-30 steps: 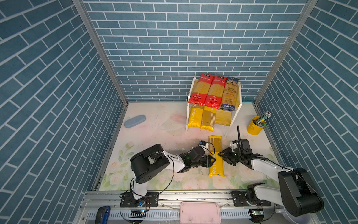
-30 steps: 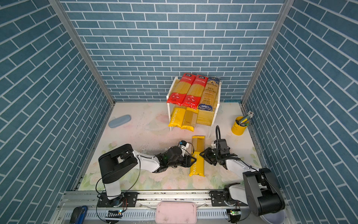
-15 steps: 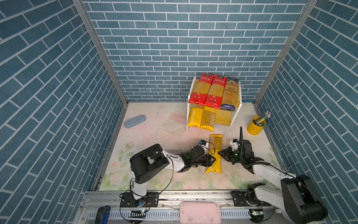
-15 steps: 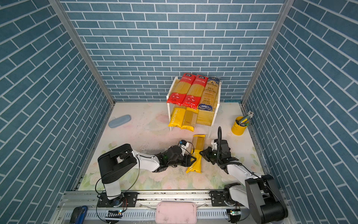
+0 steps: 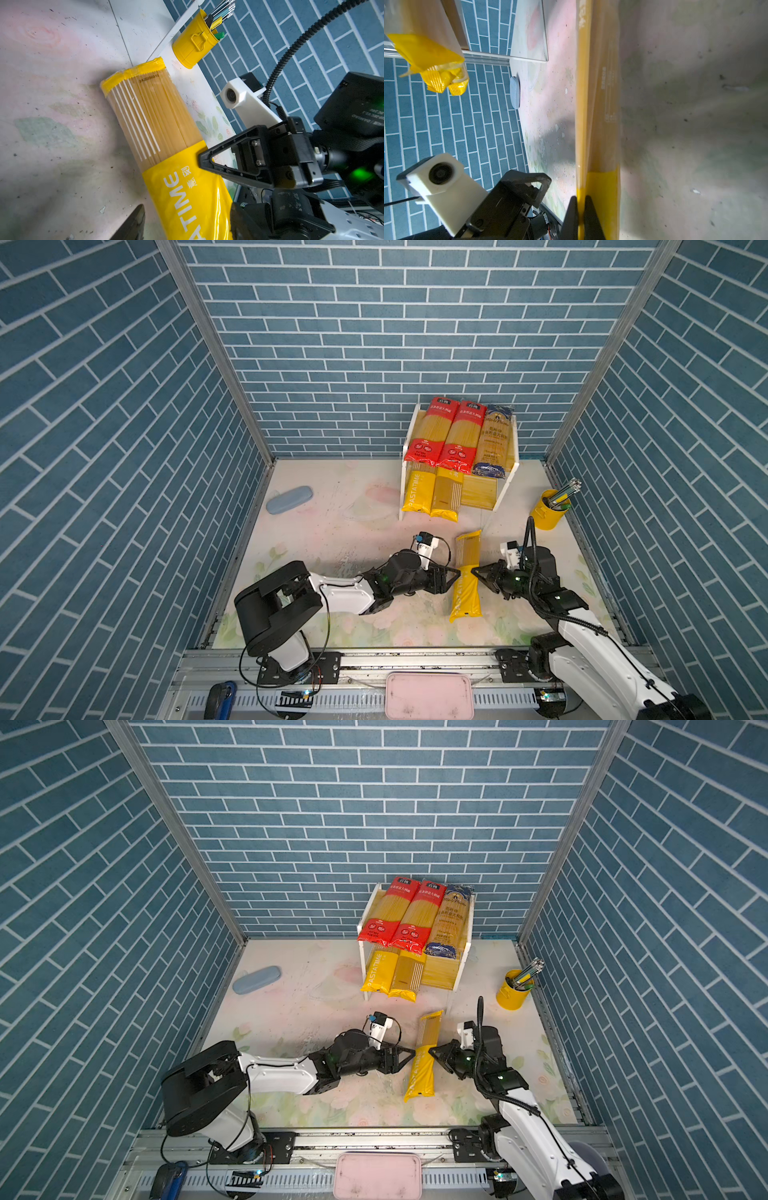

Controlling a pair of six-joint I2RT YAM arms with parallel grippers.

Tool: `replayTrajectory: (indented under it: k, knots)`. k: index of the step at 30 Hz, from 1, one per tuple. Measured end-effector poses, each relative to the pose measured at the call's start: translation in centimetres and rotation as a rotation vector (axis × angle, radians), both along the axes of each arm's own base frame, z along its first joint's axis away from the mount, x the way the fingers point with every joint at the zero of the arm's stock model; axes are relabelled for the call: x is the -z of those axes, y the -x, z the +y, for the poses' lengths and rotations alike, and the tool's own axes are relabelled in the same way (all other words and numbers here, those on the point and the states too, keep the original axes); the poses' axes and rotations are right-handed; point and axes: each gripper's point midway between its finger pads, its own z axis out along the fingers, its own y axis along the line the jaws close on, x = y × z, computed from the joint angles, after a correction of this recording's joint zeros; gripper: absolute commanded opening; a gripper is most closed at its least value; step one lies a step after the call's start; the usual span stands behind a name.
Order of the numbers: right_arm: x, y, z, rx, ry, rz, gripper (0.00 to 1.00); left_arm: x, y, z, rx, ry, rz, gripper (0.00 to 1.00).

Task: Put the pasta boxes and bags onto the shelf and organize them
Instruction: 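Lift the pack upright with the right gripper while the left steadies it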

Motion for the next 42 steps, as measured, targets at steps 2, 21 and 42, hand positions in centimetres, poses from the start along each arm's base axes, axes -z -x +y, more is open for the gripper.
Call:
replayTrajectory:
  k: [2, 21, 42]
  knots:
    - [-0.3, 0.5, -0.1, -0.006, 0.005, 0.025, 0.00, -0.3, 0.2, 0.4, 0.000, 0.006, -0.012, 0.67]
    - [-13.9, -1.6, 1.2, -0.082, -0.028, -0.213, 0.00, -10.1, -0.5, 3.6, -0.084, 0.106, -0.300, 0.85]
    - [-12.9, -12.7, 0.9, 0.037, 0.031, -0.326, 0.00, -8.0, -6.5, 3.2, -0.194, 0.127, -0.205, 0.87]
